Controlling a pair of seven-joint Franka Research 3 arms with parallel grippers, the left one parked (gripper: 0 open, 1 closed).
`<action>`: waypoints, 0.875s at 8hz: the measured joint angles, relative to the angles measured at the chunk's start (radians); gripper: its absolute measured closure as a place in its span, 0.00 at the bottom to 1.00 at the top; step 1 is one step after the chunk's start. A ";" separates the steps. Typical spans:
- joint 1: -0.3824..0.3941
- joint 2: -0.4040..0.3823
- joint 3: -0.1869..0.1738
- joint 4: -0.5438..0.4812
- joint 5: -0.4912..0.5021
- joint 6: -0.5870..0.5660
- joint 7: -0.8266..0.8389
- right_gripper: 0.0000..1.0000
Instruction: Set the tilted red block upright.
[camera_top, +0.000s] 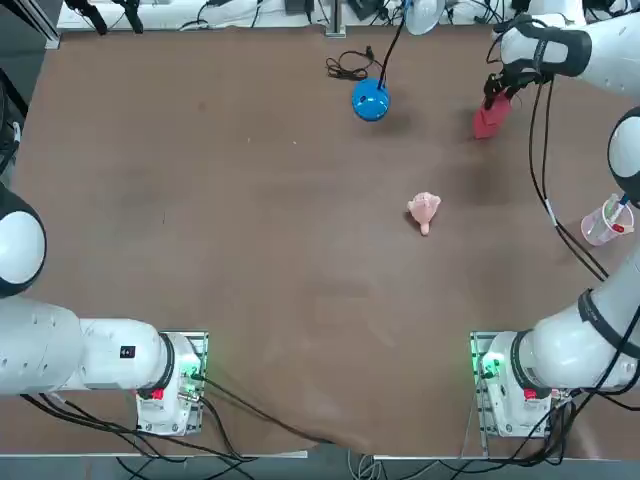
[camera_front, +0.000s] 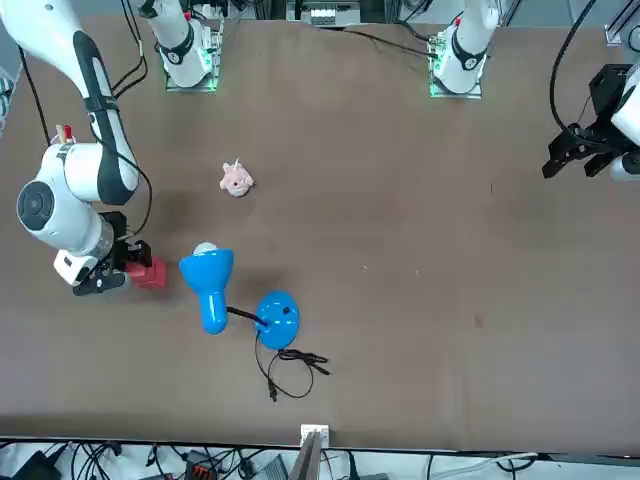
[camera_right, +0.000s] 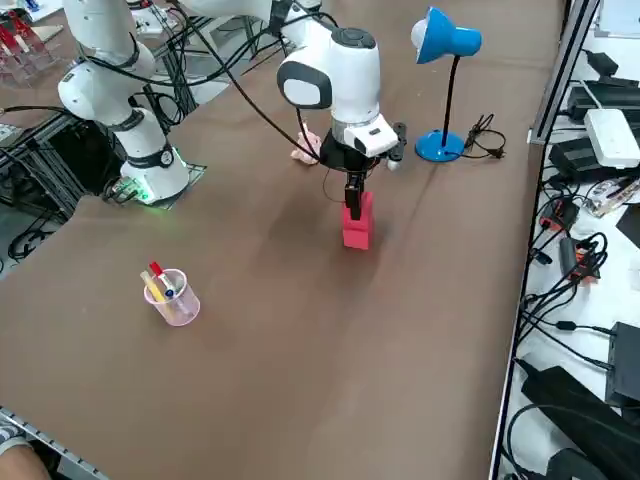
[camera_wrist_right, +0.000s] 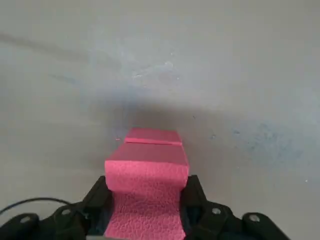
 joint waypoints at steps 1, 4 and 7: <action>0.000 0.002 0.000 0.000 0.000 0.000 0.000 0.31; 0.000 0.012 0.000 0.000 0.001 0.005 0.000 0.31; 0.000 0.012 0.000 0.000 0.007 0.008 0.000 0.31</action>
